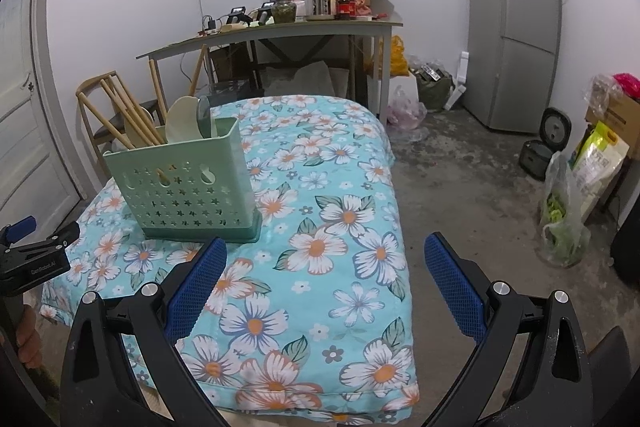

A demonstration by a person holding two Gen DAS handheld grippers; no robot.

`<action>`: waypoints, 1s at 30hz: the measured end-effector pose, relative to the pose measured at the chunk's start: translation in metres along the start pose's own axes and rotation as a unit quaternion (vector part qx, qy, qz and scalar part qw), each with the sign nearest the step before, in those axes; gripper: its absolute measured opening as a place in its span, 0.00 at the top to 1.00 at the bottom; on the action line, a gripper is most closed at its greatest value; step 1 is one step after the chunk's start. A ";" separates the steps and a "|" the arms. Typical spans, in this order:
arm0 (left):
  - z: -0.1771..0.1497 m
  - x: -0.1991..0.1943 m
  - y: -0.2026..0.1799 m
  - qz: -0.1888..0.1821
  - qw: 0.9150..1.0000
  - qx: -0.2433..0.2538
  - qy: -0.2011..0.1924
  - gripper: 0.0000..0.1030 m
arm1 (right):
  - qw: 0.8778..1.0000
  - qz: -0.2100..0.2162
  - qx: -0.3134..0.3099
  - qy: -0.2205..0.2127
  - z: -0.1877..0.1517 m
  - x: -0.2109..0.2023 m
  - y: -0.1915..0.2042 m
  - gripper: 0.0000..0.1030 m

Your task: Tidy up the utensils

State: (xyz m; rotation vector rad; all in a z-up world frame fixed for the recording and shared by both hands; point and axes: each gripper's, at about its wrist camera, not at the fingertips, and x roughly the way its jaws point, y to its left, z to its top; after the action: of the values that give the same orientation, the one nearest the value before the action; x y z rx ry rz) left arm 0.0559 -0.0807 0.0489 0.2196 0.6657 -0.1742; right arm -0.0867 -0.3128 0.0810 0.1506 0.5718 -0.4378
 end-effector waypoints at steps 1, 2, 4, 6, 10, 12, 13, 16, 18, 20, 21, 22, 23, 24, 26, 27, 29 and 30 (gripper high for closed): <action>0.000 0.000 0.000 0.000 1.000 0.000 -0.001 0.05 | 1.000 0.000 0.000 0.000 0.000 0.000 0.000 0.08; 0.000 -0.001 -0.001 -0.001 1.000 0.000 -0.001 0.05 | 1.000 0.000 0.000 0.000 0.000 0.000 0.000 0.08; 0.000 -0.001 -0.001 -0.001 1.000 0.001 -0.001 0.05 | 1.000 0.000 0.000 -0.001 0.000 0.000 0.000 0.08; 0.000 -0.001 -0.001 -0.001 1.000 0.003 -0.001 0.05 | 1.000 0.000 0.000 -0.001 0.000 0.000 0.000 0.08; 0.000 -0.001 -0.002 -0.001 1.000 0.003 0.000 0.05 | 1.000 0.001 0.000 0.000 0.000 0.001 0.001 0.08; 0.000 -0.002 -0.002 0.000 1.000 0.002 -0.001 0.05 | 1.000 0.002 -0.001 -0.001 0.000 0.001 0.002 0.08; 0.000 -0.001 -0.002 -0.001 1.000 0.002 -0.001 0.05 | 1.000 0.002 -0.001 -0.002 0.000 0.001 0.003 0.08; 0.000 -0.001 -0.003 -0.001 1.000 0.003 -0.001 0.05 | 1.000 0.002 -0.002 -0.002 0.001 0.001 0.004 0.08; 0.000 -0.001 -0.002 -0.001 1.000 0.002 -0.001 0.05 | 1.000 0.002 -0.002 -0.002 0.001 0.001 0.005 0.08; 0.000 -0.002 -0.002 -0.002 1.000 0.003 -0.001 0.05 | 1.000 0.002 -0.003 -0.002 0.001 0.001 0.005 0.08; 0.001 -0.002 -0.003 -0.002 1.000 0.003 -0.001 0.05 | 1.000 0.002 -0.003 -0.002 0.001 0.001 0.005 0.08; 0.000 -0.002 -0.003 -0.001 1.000 0.003 -0.002 0.05 | 1.000 0.002 -0.003 -0.002 0.001 0.001 0.005 0.08; 0.001 -0.002 -0.003 -0.001 1.000 0.002 -0.002 0.05 | 1.000 0.003 -0.004 -0.003 0.002 0.001 0.006 0.08; 0.000 -0.002 -0.002 -0.001 1.000 0.002 -0.001 0.05 | 1.000 0.003 -0.004 -0.003 0.002 0.001 0.006 0.08; 0.000 -0.002 -0.002 -0.001 1.000 0.003 -0.001 0.05 | 1.000 0.004 -0.003 -0.003 0.002 0.001 0.006 0.08; 0.000 -0.002 -0.002 -0.001 1.000 0.003 -0.001 0.05 | 1.000 0.004 -0.003 -0.002 0.002 0.001 0.005 0.08; 0.000 -0.002 -0.002 -0.001 1.000 0.003 -0.001 0.05 | 1.000 0.003 -0.004 -0.002 0.002 0.001 0.005 0.08; 0.000 -0.002 -0.003 -0.001 1.000 0.004 -0.001 0.05 | 1.000 0.004 -0.004 -0.002 0.002 0.002 0.005 0.08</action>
State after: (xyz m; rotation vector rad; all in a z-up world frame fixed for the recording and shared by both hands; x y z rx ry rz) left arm 0.0541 -0.0834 0.0498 0.2254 0.6634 -0.1797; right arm -0.0820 -0.3091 0.0821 0.1436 0.5682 -0.4285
